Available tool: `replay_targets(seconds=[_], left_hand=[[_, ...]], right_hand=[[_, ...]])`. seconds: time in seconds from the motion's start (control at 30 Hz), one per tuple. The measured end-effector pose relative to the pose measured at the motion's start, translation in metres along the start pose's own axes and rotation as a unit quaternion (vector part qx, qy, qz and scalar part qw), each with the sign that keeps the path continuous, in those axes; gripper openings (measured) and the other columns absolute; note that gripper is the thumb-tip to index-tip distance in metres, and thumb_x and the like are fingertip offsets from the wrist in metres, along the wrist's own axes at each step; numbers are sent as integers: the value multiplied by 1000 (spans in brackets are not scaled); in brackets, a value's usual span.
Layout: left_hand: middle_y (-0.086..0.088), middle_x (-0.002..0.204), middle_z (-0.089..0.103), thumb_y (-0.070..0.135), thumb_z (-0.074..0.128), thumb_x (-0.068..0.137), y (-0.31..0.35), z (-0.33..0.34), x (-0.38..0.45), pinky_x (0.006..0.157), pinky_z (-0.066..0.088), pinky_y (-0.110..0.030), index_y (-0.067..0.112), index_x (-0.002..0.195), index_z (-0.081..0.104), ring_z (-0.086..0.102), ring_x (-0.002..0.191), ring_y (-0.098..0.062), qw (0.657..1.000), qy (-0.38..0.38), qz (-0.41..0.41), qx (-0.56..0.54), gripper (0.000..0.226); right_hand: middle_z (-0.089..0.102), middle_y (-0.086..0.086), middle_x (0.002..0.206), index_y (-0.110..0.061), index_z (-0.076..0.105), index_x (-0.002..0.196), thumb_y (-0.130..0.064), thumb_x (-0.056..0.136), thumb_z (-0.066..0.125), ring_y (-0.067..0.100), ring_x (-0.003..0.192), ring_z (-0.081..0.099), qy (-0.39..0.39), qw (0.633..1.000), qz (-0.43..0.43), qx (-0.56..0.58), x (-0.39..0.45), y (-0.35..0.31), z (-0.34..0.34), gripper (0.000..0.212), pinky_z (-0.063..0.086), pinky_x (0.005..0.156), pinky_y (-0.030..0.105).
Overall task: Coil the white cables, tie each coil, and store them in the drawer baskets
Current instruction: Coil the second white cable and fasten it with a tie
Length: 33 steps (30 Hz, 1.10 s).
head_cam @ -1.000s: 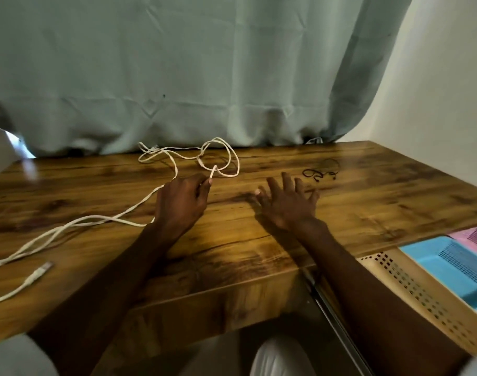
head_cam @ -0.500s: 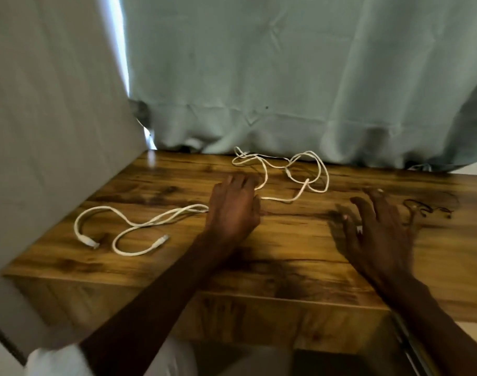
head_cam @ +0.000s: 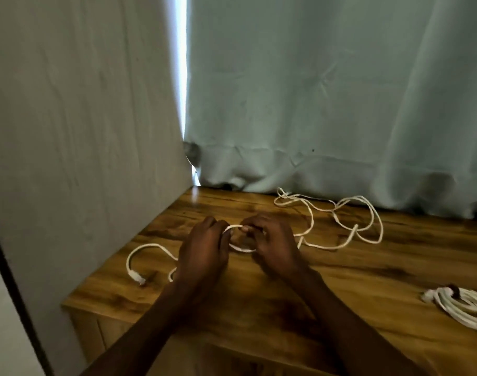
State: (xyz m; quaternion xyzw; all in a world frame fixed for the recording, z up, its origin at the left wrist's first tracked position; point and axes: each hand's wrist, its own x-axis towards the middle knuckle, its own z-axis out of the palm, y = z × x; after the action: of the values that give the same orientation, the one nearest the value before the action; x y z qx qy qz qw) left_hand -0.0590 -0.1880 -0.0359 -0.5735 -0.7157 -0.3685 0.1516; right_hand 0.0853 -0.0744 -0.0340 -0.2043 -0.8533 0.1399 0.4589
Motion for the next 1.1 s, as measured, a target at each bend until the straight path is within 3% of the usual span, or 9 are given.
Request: replay_targets(seconds=[0.13,0.33,0.53,0.63,0.73,0.87,0.9,1.03,1.1], left_hand=[[11,104,63,42,60,95,-15,3,12,77,53,-37,34,108,68,62,96,-14,999,-33,-19,9,17],[7,112,68,12,69,86,-51,16,21,93,50,-35,34,113,72,61,110,-18,993,-94,-70,11,34],[17,154,37,58,75,83,-4,-27,90,114,37,-28,36,158,25,40,142,-13,864,-500,-8,55,93],[14,126,68,73,57,87,30,-5,119,96,51,-22,33,130,64,66,111,-5,899,-350,-97,-243,59],[-9,96,78,60,59,94,39,53,140,82,58,-35,13,105,66,76,88,-21,787,-240,-298,-484,48],[4,48,51,42,43,107,28,81,154,60,47,-27,14,88,59,58,48,-12,582,-141,-353,-719,37],[6,45,42,46,40,108,23,80,156,53,43,-24,15,85,56,48,42,-11,579,-109,-345,-731,42],[2,49,49,36,41,108,4,84,150,48,37,-26,13,83,59,45,40,-15,848,-19,-211,-486,39],[-1,54,57,14,44,107,1,85,144,52,41,-26,7,80,63,53,44,-13,890,-60,-123,-434,33]], right_hand=[[71,-5,90,-17,76,91,-11,94,62,9,87,64,135,989,47,48,19,28,-2,16,51,81,36],[60,-6,78,-21,61,90,-14,105,46,12,73,52,334,916,179,133,23,79,-25,22,43,72,35],[62,-10,82,-24,60,95,-23,103,45,15,75,58,296,935,148,129,25,92,-9,17,50,71,44],[62,-11,81,-23,61,97,-23,104,46,12,72,57,301,930,144,154,29,90,-11,17,49,68,41],[62,-10,81,-22,62,98,-26,103,46,12,71,56,302,927,152,160,28,93,-17,18,48,68,42],[63,-5,75,-22,64,95,-15,103,53,11,67,57,211,971,102,46,20,86,-19,16,46,62,37],[67,-5,79,-21,67,98,-15,102,55,12,71,60,178,980,83,-12,19,87,-17,14,47,63,35],[73,-7,93,-22,73,102,-24,102,59,10,83,63,20,994,-15,-107,16,77,-11,14,53,72,36],[75,-8,95,-22,76,101,-26,100,62,9,85,66,-19,994,-59,-95,19,66,-11,14,54,73,38]])
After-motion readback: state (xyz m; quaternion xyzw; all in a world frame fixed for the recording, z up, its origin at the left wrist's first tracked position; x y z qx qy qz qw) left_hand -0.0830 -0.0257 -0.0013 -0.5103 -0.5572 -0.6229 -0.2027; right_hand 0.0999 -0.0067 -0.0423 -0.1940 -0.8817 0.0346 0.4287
